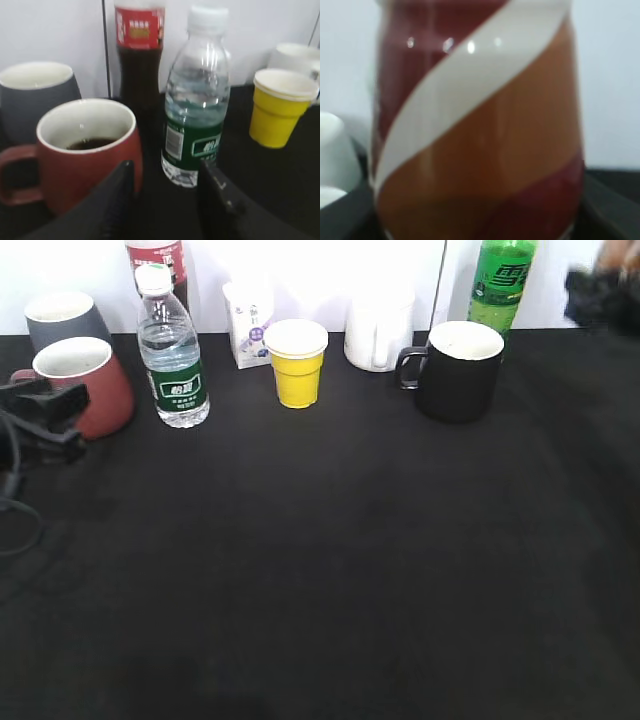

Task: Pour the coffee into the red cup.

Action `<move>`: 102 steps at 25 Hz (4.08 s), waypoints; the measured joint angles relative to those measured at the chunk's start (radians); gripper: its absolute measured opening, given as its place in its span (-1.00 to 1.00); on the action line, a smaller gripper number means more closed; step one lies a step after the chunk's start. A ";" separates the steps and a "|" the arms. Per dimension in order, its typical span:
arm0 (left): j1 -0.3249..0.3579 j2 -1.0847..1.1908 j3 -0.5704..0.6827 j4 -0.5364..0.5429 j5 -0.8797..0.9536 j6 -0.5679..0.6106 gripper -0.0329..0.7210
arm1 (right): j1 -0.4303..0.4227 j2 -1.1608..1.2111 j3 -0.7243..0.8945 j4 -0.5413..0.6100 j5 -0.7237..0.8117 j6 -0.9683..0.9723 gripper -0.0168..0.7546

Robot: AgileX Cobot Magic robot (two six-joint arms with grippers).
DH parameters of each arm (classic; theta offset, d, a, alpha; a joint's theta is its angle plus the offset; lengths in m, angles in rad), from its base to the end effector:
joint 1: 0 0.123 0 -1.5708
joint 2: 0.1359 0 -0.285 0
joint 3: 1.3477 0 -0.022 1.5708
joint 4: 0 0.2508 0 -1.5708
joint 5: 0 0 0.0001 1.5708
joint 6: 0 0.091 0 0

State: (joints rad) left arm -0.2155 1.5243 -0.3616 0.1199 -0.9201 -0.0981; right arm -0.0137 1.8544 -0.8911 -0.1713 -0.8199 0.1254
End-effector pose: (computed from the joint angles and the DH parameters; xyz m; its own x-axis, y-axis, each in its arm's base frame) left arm 0.2457 -0.0626 0.1822 -0.1622 0.0098 -0.9867 0.3007 0.9529 -0.0400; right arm 0.3838 0.0061 0.1989 -0.0644 0.0087 -0.9979 -0.1103 0.9938 0.0158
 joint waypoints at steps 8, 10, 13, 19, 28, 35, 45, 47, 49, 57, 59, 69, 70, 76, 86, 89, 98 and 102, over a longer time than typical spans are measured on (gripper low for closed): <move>-0.001 0.000 -0.086 0.045 0.090 0.000 -0.05 | -0.003 0.312 -0.001 0.088 -0.251 -0.080 0.41; -0.001 0.000 -0.086 0.047 0.090 0.000 -0.06 | -0.003 0.352 -0.025 0.087 -0.264 -0.092 0.41; -0.001 0.000 -0.086 0.049 0.090 0.000 -0.06 | -0.003 0.384 -0.055 0.087 -0.287 -0.097 0.44; -0.001 0.000 -0.086 0.055 0.090 0.000 -0.06 | -0.003 0.367 0.000 0.087 -0.285 -0.098 0.63; -0.001 0.000 -0.086 0.091 0.169 -0.032 -0.06 | -0.003 0.081 0.321 0.090 -0.327 -0.098 0.59; -0.043 -0.174 -0.304 0.103 0.920 -0.053 -0.05 | 0.035 -0.349 0.162 -0.074 0.674 -0.032 0.53; -0.162 -0.233 -0.534 0.016 1.885 -0.053 0.31 | 0.188 -0.526 -0.264 0.188 1.854 -0.083 0.48; -0.162 -0.289 -0.535 -0.080 1.997 -0.049 0.32 | 0.188 -0.663 -0.264 0.194 1.900 -0.118 0.48; -0.162 -0.385 -0.535 -0.137 2.084 -0.048 0.32 | 0.188 -0.801 -0.264 0.197 1.956 -0.144 0.48; -0.162 -1.001 -0.422 -0.135 2.135 -0.048 0.32 | 0.188 -1.455 0.181 0.198 1.934 -0.149 0.48; -0.162 -1.147 -0.328 -0.131 2.139 -0.048 0.32 | 0.188 -1.571 0.278 0.198 1.933 -0.149 0.48; -0.162 -1.311 -0.164 -0.092 1.994 -0.041 0.31 | 0.188 -1.634 0.388 0.194 1.867 -0.149 0.48; -0.162 -1.311 -0.163 -0.092 1.991 -0.041 0.30 | 0.188 -1.634 0.388 0.194 1.866 -0.149 0.48; -0.162 -1.311 -0.163 -0.092 1.988 -0.041 0.28 | 0.188 -1.634 0.388 0.197 1.864 -0.149 0.48; 0.057 -1.337 -0.163 -0.092 1.988 -0.041 -0.11 | 0.052 -1.662 0.388 0.197 1.861 -0.149 0.48; 0.209 -1.423 -0.163 -0.092 1.988 -0.041 -0.16 | 0.003 -1.782 0.388 0.197 1.861 -0.149 0.48; 0.245 -1.532 -0.162 -0.092 1.988 -0.041 -0.17 | 0.001 -1.863 0.388 0.198 1.861 -0.149 0.48; 0.245 -1.532 -0.162 -0.092 1.988 -0.041 -0.17 | 0.001 -1.863 0.388 0.198 1.861 -0.149 0.48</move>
State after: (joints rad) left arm 0.0299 -0.0075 -0.5233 0.0279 1.0680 -0.1389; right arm -0.0131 -0.0083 -0.5027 0.0263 1.0416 -0.0232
